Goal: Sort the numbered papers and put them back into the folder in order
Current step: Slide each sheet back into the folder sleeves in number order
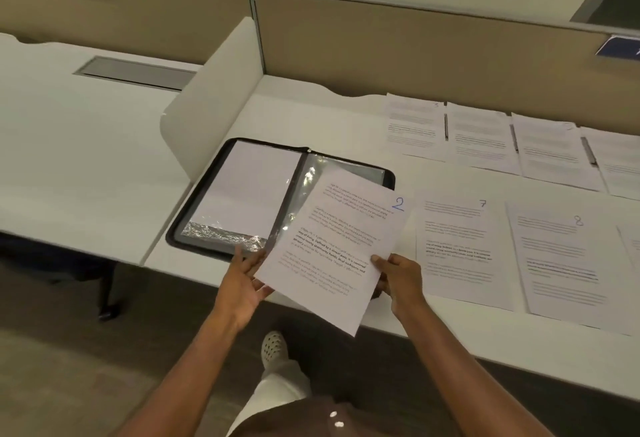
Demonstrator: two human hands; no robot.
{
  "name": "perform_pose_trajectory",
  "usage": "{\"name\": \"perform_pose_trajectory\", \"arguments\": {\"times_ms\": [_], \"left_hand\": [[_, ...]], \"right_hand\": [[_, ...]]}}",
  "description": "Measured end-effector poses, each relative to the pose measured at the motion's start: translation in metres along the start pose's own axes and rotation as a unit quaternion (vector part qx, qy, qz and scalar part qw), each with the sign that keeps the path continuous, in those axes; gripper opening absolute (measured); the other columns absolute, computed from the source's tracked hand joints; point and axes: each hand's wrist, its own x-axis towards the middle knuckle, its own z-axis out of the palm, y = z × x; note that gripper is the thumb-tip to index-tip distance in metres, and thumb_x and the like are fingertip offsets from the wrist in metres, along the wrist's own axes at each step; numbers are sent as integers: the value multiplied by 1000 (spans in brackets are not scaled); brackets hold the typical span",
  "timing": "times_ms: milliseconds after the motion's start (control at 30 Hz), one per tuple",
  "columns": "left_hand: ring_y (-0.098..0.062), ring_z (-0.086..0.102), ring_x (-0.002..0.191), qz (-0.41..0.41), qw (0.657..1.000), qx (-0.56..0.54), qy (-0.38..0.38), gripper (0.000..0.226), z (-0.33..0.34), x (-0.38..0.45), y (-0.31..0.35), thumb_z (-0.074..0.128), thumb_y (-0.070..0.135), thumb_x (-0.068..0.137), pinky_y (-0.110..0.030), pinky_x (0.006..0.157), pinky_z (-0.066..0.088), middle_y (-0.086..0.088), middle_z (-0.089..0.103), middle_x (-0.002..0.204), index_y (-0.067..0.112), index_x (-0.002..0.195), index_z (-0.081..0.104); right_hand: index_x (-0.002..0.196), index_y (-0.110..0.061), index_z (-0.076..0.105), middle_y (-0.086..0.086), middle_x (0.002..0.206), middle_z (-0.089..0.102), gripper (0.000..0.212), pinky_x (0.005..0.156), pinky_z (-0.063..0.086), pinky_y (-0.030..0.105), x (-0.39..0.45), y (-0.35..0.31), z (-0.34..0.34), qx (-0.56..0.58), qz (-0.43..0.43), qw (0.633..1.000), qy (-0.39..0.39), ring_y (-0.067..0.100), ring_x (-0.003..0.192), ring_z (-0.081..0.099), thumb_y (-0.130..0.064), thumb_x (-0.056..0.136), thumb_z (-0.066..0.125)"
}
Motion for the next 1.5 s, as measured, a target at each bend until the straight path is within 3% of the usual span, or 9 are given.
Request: {"name": "perform_pose_trajectory", "arguments": {"times_ms": [167, 467, 700, 833, 967, 1100, 1267, 1367, 1500], "left_hand": [[-34, 67, 116, 10, 1000, -14, -3, 53, 9, -32, -33, 54, 49, 92, -51, 92, 57, -16, 69, 125, 19, 136, 54], [-29, 69, 107, 53, 988, 38, 140, 21, 13, 10, -23, 67, 5, 93, -47, 75, 63, -9, 72, 112, 20, 107, 66], [-26, 70, 101, 63, 983, 49, 165, 26, -8, 27, -13, 66, 1, 93, -54, 81, 61, -8, 71, 110, 25, 105, 63], [-29, 71, 101, 62, 979, 59, 186, 23, -25, 24, -20, 67, 4, 93, -54, 80, 61, -10, 72, 110, 20, 110, 63], [-23, 75, 90, 75, 972, 56, 214, 18, -36, 5, -38, 66, 4, 93, -44, 71, 63, -9, 75, 104, 18, 104, 66], [-29, 73, 95, 72, 968, 31, 239, 20, -48, -16, -62, 67, 0, 91, -43, 72, 63, -10, 76, 103, 14, 106, 66], [-31, 70, 99, 71, 964, 4, 257, 20, -69, -39, -82, 62, -1, 93, -36, 68, 63, -13, 74, 107, 10, 110, 64], [-34, 70, 99, 59, 967, 13, 247, 20, -83, -53, -88, 60, -1, 95, -42, 73, 62, -16, 75, 107, 10, 111, 64], [-37, 69, 98, 40, 969, 23, 243, 19, -95, -71, -93, 60, -1, 95, -48, 85, 55, -16, 77, 100, 7, 111, 64]], "right_hand": [[100, -8, 72, 3, 101, 77, 9, 68, 62, 36, 5, -3, 29, 22, 2, 1000, -3, 23, 92, 75, -8, 90, 73], [101, -15, 72, -3, 100, 78, 13, 65, 61, 30, 19, -10, 86, 4, -11, 999, -36, 18, 90, 75, -7, 91, 71], [97, -12, 73, 0, 96, 78, 13, 64, 60, 26, 42, -17, 98, -136, -77, 985, -72, 17, 79, 76, -22, 99, 64], [91, -22, 73, -16, 86, 72, 20, 70, 50, 17, 66, -18, 82, -321, -228, 918, -55, 5, 78, 69, -32, 101, 59], [81, -25, 75, -21, 80, 68, 19, 72, 56, 30, 89, -23, 71, -462, -344, 813, -85, -1, 73, 62, -18, 92, 62], [102, -32, 75, -16, 105, 73, 21, 87, 55, 34, 110, -16, 60, -504, -411, 747, -138, 6, 96, 65, -29, 94, 55], [130, -30, 67, -9, 154, 46, 44, 119, 26, 38, 126, 4, 39, -539, -434, 687, -221, 13, 146, 35, -50, 91, 66], [144, -30, 54, -14, 161, 31, 63, 123, 15, 39, 131, 16, 29, -539, -429, 671, -274, 8, 152, 18, -60, 89, 63], [144, -30, 52, -12, 160, 35, 64, 125, 19, 43, 135, 21, 27, -527, -432, 676, -281, 11, 152, 22, -56, 88, 68]]}}
